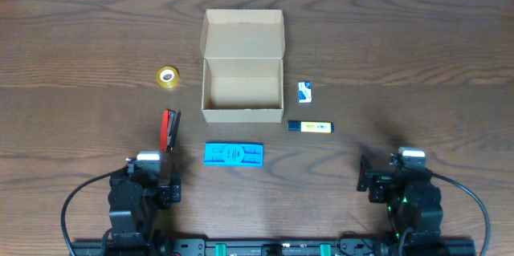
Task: Pack container
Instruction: 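Reach the right gripper to the white eraser box and grasp it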
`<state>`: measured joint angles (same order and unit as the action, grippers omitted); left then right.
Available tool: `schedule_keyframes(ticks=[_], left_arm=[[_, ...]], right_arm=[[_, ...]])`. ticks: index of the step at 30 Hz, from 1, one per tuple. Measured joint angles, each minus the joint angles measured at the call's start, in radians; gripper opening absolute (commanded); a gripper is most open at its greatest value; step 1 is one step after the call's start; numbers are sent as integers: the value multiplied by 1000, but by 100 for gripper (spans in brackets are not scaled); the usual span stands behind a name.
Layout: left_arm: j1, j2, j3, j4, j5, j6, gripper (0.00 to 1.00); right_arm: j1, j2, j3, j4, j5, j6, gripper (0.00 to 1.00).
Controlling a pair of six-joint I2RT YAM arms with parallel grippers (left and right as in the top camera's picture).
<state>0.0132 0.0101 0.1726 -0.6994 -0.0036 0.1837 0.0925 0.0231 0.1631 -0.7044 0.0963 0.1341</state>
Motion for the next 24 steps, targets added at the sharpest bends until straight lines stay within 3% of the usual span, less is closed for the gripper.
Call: schedule_keyframes(ticks=[3, 8, 24], left_arm=[[0, 0, 0, 0, 0, 0, 95], [0, 0, 0, 0, 0, 0, 95], [0, 0, 0, 0, 0, 0, 95]], right_arm=[[0, 62, 4, 66, -15, 38, 99], [0, 328, 124, 101, -60, 90, 99], [48, 1332, 940, -116, -150, 89, 99]])
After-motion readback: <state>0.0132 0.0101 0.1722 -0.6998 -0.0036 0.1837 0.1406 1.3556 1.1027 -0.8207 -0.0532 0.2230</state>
